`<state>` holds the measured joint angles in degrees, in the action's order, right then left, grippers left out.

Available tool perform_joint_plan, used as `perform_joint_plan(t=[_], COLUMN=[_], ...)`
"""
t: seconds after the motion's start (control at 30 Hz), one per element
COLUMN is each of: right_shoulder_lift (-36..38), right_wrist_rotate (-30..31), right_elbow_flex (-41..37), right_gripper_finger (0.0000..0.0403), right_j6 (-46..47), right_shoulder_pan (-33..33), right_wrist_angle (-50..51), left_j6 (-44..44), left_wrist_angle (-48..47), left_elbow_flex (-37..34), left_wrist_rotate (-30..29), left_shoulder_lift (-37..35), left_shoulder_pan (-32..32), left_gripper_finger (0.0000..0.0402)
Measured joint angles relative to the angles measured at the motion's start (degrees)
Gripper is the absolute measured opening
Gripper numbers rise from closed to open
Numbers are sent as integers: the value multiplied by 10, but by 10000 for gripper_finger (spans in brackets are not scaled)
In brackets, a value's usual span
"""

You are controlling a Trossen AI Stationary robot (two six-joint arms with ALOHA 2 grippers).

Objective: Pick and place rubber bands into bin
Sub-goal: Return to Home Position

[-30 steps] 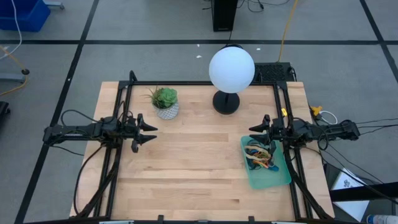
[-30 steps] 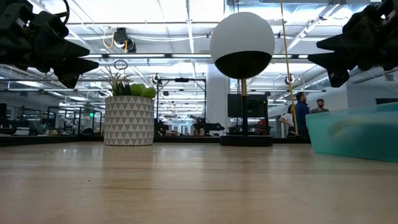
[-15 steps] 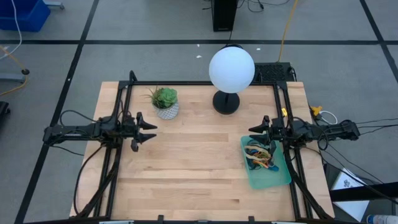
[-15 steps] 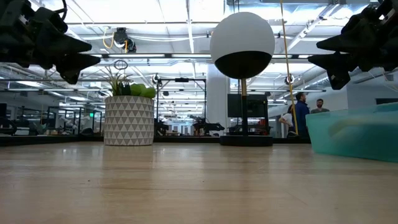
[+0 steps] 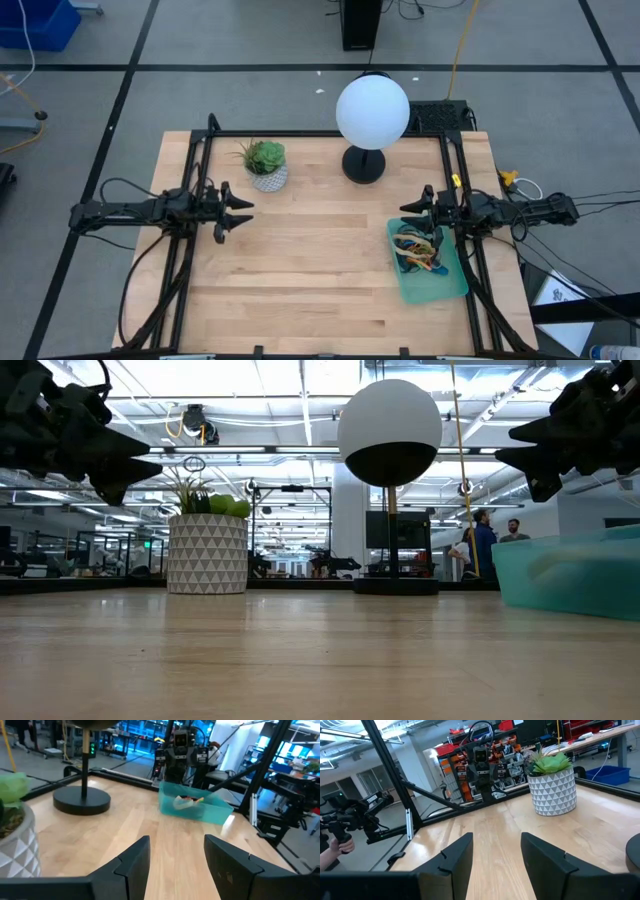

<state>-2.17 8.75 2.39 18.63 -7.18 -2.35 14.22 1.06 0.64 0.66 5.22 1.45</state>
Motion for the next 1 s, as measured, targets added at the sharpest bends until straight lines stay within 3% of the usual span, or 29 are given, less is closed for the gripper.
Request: perform_joint_plan(t=[1.0], right_shoulder_lift=[0], right_wrist_rotate=[1], right_elbow_flex=[0], right_gripper_finger=[160], right_j6=[2], right_shoulder_pan=[0], right_wrist_angle=[0], left_j6=[-1], left_wrist_angle=[5], left_elbow_flex=[0], left_wrist_rotate=[-7], left_shoulder_lift=[0], left_shoulder_pan=[0], left_gripper_finger=[193])
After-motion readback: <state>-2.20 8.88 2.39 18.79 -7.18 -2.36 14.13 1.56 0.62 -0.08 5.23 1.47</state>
